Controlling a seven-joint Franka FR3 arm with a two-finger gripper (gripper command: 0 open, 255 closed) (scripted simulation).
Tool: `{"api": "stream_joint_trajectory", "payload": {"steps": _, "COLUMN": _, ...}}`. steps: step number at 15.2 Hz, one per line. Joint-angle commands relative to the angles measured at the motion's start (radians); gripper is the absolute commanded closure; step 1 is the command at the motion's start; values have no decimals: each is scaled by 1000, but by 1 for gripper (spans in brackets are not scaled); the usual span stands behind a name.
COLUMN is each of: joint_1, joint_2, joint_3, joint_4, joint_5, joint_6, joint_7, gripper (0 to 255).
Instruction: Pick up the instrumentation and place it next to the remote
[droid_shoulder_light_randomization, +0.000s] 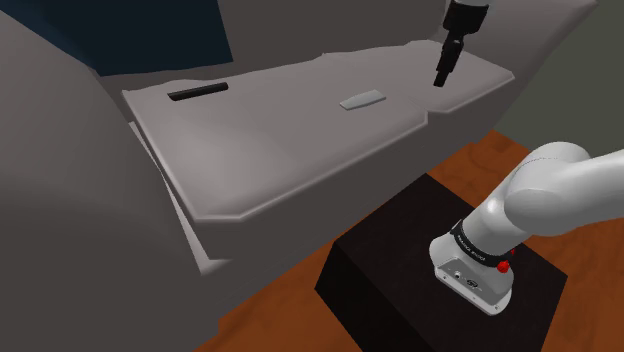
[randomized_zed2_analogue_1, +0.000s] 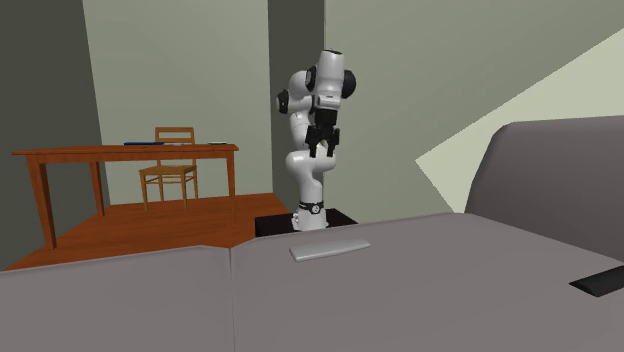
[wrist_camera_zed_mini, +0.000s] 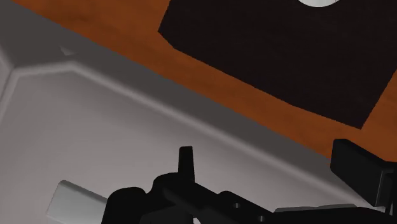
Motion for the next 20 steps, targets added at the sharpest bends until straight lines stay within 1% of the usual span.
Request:
{"api": "stream_joint_trajectory", "payload": {"steps": 1, "joint_1": 18, "joint_2": 53, "joint_3": -54, "joint_4": -1, "joint_5": -26, "joint_6": 70, "joint_7": -110, "gripper": 0}}
{"api": "stream_joint_trajectory", "payload": {"steps": 6, "joint_1": 69, "joint_2": 197, "joint_3": -179, "joint_4": 26, "joint_5": -54, "joint_6": 225, "joint_7": -371, "gripper": 0}}
{"api": "stream_joint_trajectory", "payload": {"steps": 9, "joint_1": 108, "joint_2": 303, "joint_3": -249, "joint_4": 62, "joint_5": -42, "joint_6": 312, "joint_7": -534, "gripper": 0}}
{"api": "stream_joint_trajectory", "payload": {"steps": 11, "joint_1": 134, "joint_2": 380, "joint_3": -291, "joint_4": 93, "joint_5": -19, "joint_6": 367, "joint_7": -646, "gripper": 0}}
{"api": "stream_joint_trajectory", "payload": {"steps": 13, "joint_1": 160, "joint_2": 462, "joint_3": -328, "joint_4": 130, "joint_5": 18, "joint_6": 416, "joint_7": -763, "gripper": 0}}
{"api": "stream_joint_trajectory", "payload": {"steps": 16, "joint_1": 192, "joint_2": 591, "joint_3": -369, "joint_4": 193, "joint_5": 96, "joint_6": 479, "joint_7": -947, "gripper": 0}}
{"api": "stream_joint_trajectory", "payload": {"steps": 18, "joint_1": 204, "joint_2": 679, "joint_3": -383, "joint_4": 241, "joint_5": 161, "joint_6": 511, "joint_7": -1072, "gripper": 0}}
{"api": "stream_joint_trajectory", "payload": {"steps": 20, "joint_1": 204, "joint_2": 766, "joint_3": -382, "joint_4": 294, "joint_5": 229, "joint_6": 534, "joint_7": -1196, "gripper": 0}}
